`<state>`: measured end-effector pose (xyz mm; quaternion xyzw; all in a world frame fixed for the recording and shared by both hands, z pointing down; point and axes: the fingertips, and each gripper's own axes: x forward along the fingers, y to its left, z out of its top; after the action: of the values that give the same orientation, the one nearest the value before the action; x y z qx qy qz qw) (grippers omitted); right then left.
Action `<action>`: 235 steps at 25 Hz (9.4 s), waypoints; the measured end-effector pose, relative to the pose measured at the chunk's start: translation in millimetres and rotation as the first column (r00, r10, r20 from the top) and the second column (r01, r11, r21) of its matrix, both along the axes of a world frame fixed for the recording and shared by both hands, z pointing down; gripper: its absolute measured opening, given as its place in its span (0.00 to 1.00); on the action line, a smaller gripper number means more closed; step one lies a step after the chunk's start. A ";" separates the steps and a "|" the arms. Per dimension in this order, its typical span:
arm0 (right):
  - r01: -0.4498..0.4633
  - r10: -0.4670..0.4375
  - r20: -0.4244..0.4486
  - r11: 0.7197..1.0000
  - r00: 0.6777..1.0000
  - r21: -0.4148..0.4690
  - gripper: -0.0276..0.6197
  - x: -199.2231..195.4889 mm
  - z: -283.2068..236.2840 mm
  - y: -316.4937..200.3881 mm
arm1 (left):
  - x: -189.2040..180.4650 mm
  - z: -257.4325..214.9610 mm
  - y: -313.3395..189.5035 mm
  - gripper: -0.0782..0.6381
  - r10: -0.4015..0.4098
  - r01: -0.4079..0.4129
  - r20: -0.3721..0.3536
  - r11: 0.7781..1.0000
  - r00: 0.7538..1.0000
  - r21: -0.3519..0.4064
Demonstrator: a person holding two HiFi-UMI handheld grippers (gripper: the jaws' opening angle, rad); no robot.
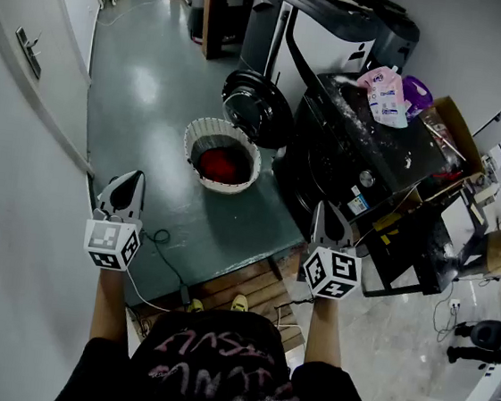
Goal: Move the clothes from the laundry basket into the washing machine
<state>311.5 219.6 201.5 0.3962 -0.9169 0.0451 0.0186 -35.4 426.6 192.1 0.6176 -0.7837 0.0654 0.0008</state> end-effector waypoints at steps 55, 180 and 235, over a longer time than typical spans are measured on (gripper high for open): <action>0.097 -0.094 0.053 0.994 0.994 -0.048 0.45 24.4 20.4 -37.0 | 69.3 3.0 -55.5 0.40 0.043 -0.043 -0.033 0.999 0.999 0.000; -0.051 -0.060 -0.162 0.792 0.985 -0.608 0.43 -350.1 273.4 -333.6 | -258.0 274.7 -427.6 0.40 0.063 -0.285 -0.472 0.864 0.880 -0.415; -0.160 -0.094 -0.258 0.570 0.962 -0.806 0.43 -422.2 714.0 -342.4 | -219.2 733.0 -519.8 0.41 -0.075 -0.397 -0.590 0.672 0.804 -0.625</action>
<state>-110.6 -122.8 915.6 0.3617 -0.7716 0.4102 0.3248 -254.6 -93.2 925.1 0.6259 -0.5937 0.1805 0.4723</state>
